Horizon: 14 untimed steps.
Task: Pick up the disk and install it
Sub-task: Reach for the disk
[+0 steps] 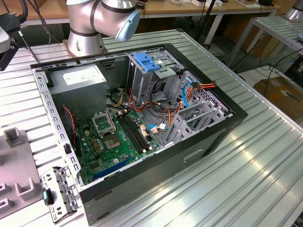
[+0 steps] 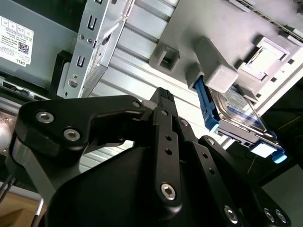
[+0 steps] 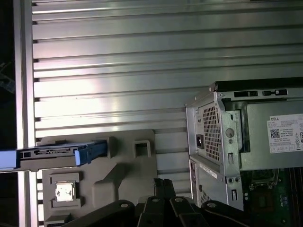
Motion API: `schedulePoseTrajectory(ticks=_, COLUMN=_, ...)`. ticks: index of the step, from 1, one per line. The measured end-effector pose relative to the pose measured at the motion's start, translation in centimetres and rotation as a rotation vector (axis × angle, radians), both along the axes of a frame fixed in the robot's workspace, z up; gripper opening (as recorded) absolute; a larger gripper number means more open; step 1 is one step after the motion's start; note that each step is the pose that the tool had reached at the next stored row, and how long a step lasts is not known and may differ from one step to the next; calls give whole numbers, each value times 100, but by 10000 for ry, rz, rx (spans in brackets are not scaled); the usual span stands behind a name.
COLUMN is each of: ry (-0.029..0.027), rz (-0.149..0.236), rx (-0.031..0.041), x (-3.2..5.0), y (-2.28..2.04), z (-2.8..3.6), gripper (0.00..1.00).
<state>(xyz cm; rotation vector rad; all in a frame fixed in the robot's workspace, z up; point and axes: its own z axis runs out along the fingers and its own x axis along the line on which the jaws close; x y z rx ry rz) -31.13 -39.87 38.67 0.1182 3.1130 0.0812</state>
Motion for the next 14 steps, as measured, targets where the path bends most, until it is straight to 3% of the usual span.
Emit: schedulePoseTrajectory(ticks=14, ry=1, rz=0, rx=0, x=-219, y=3, z=-1, gripper=11)
